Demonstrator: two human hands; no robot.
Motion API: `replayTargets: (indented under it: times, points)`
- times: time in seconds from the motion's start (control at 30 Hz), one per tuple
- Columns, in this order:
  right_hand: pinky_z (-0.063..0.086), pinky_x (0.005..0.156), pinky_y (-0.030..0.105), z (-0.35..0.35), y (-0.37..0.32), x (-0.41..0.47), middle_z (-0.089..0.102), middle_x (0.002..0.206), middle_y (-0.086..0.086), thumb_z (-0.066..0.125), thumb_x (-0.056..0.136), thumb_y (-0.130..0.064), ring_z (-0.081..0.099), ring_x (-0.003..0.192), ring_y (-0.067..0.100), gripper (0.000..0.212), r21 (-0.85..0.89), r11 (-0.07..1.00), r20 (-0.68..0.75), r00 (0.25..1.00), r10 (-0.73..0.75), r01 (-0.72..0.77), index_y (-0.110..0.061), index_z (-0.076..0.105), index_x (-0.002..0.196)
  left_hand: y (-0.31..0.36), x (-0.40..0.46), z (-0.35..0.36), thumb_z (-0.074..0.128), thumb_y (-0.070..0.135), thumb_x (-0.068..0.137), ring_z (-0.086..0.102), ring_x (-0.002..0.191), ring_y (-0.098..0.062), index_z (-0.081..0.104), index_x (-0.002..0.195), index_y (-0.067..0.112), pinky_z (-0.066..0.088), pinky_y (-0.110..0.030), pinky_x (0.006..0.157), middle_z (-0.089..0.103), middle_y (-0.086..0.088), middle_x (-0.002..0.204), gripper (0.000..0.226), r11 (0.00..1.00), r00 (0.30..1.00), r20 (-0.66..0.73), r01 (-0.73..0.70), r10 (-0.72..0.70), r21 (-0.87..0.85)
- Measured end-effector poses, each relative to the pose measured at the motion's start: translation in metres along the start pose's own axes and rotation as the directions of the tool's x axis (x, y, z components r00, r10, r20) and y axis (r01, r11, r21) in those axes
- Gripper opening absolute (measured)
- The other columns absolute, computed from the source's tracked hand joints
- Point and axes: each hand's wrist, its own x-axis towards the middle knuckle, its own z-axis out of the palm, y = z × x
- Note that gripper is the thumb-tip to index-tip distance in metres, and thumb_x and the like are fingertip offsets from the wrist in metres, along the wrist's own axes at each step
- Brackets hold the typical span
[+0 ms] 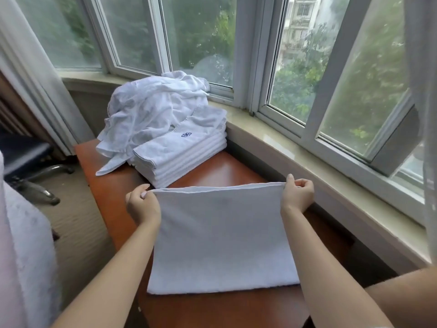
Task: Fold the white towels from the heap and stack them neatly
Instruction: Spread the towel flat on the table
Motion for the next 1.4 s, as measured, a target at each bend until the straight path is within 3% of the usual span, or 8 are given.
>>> replayTargets:
  times: [0.1,0.27,0.43,0.6,0.8,1.07,1.2,1.4]
  points:
    - [0.04,0.071,0.028,0.009,0.016,0.006,0.05,0.075,-0.002,0.055,0.082,-0.004,0.05,0.079,0.021,0.012,-0.063,0.998,0.018,1.0,0.01,-0.009,-0.012,0.047,0.085,-0.014,0.01,0.015,0.052,0.023,0.079,0.06,0.098,-0.027,0.072,0.093,0.006,0.049,-0.037,0.09,0.066,-0.01,0.109,0.03,0.982,0.984,-0.013,0.174,-0.175,-0.068]
    - [0.041,0.081,0.032,-0.012,0.069,-0.02,0.049,0.103,0.004,0.044,0.078,0.005,0.048,0.09,0.02,0.026,-0.106,0.993,-0.04,0.998,0.055,-0.059,-0.009,0.051,0.099,-0.054,-0.005,0.01,0.059,0.007,0.076,0.055,0.076,-0.02,0.057,0.094,0.017,0.043,-0.027,0.069,0.054,0.006,0.079,0.02,0.952,0.954,-0.061,0.286,-0.293,-0.107]
    - [0.032,0.079,0.023,-0.044,0.113,-0.062,0.044,0.107,0.004,0.034,0.081,0.01,0.043,0.095,0.018,0.037,-0.146,0.989,-0.11,0.994,-0.003,-0.013,-0.003,0.05,0.111,-0.097,-0.038,-0.023,0.056,0.005,0.078,0.054,0.081,-0.016,0.058,0.119,0.012,0.048,-0.029,0.079,0.053,0.005,0.087,0.041,0.956,0.95,-0.126,0.274,-0.286,-0.107]
    - [0.039,0.08,0.029,-0.067,0.15,-0.072,0.042,0.132,0.015,0.037,0.083,0.011,0.05,0.102,0.031,0.044,-0.302,0.878,-0.081,0.927,0.365,-0.372,-0.003,0.052,0.122,-0.141,-0.074,-0.048,0.054,-0.007,0.082,0.058,0.115,-0.029,0.05,0.137,0.004,0.042,-0.026,0.088,0.059,-0.015,0.128,0.056,0.844,0.837,-0.12,0.535,-0.534,-0.02]
    - [0.046,0.085,0.035,-0.067,0.146,-0.061,0.054,0.118,0.008,0.031,0.083,0.007,0.053,0.105,0.026,0.044,-0.231,0.956,-0.021,0.984,0.179,-0.179,-0.015,0.049,0.116,-0.134,-0.068,-0.041,0.046,-0.007,0.085,0.059,0.104,-0.018,0.052,0.135,0.018,0.045,-0.026,0.087,0.061,-0.002,0.122,0.056,0.935,0.935,-0.042,0.353,-0.351,0.029]
    - [0.041,0.095,0.036,-0.071,0.166,-0.05,0.044,0.135,0.012,0.05,0.08,-0.001,0.043,0.118,0.031,0.049,-0.5,0.831,0.019,0.955,0.295,-0.246,-0.01,0.048,0.128,-0.164,-0.053,-0.048,0.057,0.007,0.085,0.049,0.123,-0.034,0.043,0.142,0.011,0.045,-0.04,0.091,0.045,-0.013,0.143,0.059,0.813,0.86,0.111,0.418,-0.497,0.405]
    - [0.032,0.105,0.041,-0.066,0.162,-0.042,0.05,0.132,0.01,0.056,0.079,-0.019,0.036,0.122,0.031,0.054,-0.71,0.664,0.059,0.92,0.387,-0.233,-0.016,0.048,0.132,-0.167,-0.047,-0.042,0.067,0.02,0.082,0.057,0.09,-0.03,0.059,0.113,0.0,0.044,-0.033,0.074,0.064,-0.015,0.109,0.037,0.777,0.823,0.169,0.417,-0.543,0.471]
    - [0.046,0.087,0.038,-0.06,0.156,-0.057,0.059,0.113,0.009,0.053,0.077,-0.018,0.047,0.106,0.031,0.03,-0.671,0.694,0.095,0.899,0.427,-0.259,-0.013,0.061,0.106,-0.151,-0.047,-0.039,0.07,0.012,0.078,0.06,0.078,-0.014,0.06,0.09,0.014,0.047,-0.028,0.065,0.063,0.001,0.087,0.015,0.693,0.684,0.204,0.72,-0.701,-0.032]
